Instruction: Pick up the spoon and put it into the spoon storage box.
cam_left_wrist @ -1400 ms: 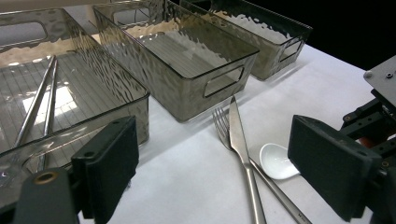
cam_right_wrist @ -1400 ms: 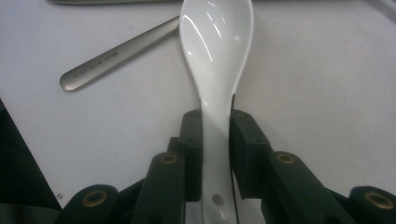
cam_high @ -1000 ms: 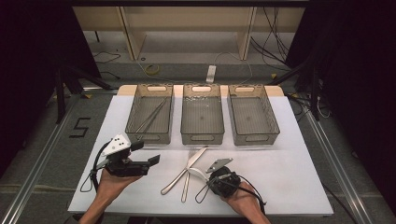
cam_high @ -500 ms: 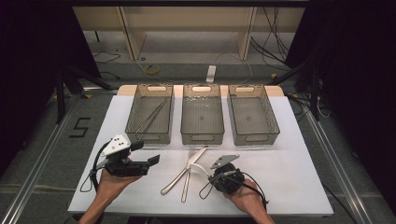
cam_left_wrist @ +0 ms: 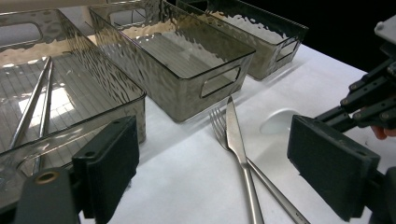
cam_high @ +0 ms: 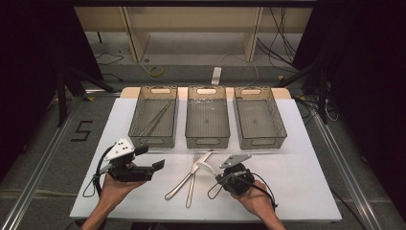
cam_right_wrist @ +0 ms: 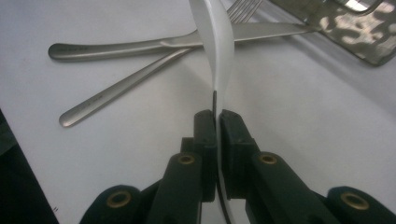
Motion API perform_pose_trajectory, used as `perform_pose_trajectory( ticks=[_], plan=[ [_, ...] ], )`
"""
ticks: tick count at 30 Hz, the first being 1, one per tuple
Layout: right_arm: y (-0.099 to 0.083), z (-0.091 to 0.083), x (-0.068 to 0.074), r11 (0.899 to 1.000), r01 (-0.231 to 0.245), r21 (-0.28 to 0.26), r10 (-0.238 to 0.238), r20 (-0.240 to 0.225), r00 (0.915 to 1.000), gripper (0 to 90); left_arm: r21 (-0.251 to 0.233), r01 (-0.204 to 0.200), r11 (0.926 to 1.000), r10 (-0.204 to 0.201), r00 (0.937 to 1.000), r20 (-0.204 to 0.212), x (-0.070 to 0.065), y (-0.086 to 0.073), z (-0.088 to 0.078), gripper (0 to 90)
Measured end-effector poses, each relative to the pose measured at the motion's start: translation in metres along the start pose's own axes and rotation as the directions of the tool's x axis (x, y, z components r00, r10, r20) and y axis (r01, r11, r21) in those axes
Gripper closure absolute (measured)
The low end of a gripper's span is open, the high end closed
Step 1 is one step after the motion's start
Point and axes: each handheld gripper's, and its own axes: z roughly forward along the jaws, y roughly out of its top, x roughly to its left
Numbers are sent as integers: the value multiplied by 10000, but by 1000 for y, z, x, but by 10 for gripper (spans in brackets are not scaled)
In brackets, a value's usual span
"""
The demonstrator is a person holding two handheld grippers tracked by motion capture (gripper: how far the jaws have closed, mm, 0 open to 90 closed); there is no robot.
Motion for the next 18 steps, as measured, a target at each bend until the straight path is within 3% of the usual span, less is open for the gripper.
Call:
perform_pose_trajectory(
  ticks=[18],
  plan=[
    [27,-14,-34,9905,-610,-1231,658,350,9972,865,39,66,10000,-67,10000,71,0,-1,3,162]
  ],
)
